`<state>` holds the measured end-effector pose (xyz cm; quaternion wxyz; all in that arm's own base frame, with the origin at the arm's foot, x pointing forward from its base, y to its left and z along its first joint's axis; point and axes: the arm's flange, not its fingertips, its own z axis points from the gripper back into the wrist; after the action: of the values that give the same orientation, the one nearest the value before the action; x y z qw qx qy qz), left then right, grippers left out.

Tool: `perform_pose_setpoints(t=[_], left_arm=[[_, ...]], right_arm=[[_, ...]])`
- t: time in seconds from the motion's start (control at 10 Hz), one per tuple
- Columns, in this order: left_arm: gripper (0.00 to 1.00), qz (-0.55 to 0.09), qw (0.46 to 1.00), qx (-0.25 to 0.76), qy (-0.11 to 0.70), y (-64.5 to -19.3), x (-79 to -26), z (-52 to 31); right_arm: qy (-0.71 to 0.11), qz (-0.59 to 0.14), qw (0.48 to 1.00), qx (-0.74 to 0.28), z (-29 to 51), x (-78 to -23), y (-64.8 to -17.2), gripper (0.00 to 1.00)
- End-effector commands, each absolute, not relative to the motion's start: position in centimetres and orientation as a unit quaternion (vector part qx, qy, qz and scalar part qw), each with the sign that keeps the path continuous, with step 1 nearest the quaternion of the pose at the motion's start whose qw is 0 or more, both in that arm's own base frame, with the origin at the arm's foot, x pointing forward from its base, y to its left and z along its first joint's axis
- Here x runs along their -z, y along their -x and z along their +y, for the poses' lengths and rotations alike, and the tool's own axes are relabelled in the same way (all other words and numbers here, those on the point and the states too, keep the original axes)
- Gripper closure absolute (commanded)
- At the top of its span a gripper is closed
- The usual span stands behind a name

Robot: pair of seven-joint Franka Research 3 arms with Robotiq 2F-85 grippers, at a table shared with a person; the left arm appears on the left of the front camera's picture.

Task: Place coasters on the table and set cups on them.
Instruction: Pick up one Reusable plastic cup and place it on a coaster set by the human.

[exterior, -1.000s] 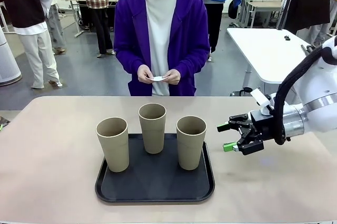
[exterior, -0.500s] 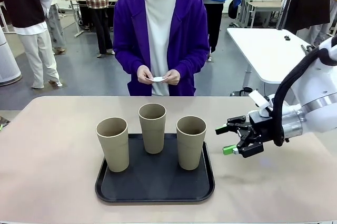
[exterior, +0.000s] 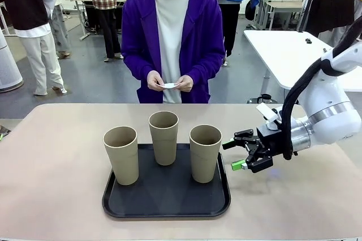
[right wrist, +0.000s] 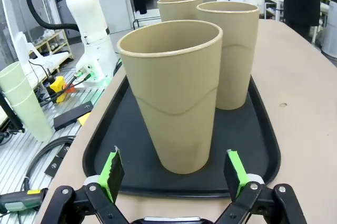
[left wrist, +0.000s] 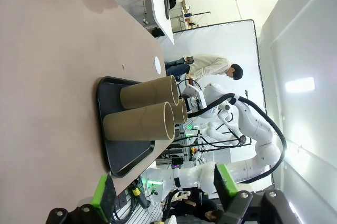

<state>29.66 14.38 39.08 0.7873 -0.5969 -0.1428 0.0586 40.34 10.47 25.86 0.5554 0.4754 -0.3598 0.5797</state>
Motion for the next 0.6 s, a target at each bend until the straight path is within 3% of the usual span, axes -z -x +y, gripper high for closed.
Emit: perform_pose_setpoints(t=[0.0,0.5], left_arm=[[0.00,-0.150,0.783,-0.054,0.601,-29.6,-39.1,14.4],[0.00,-0.150,0.783,-0.054,0.601,-29.6,-39.1,14.4]], right_arm=[[-0.476,-0.378,0.538,-0.584,11.5,-25.3,-41.0,0.00],[-0.493,-0.370,0.527,-0.585,13.6,-24.5,-41.9,0.00]])
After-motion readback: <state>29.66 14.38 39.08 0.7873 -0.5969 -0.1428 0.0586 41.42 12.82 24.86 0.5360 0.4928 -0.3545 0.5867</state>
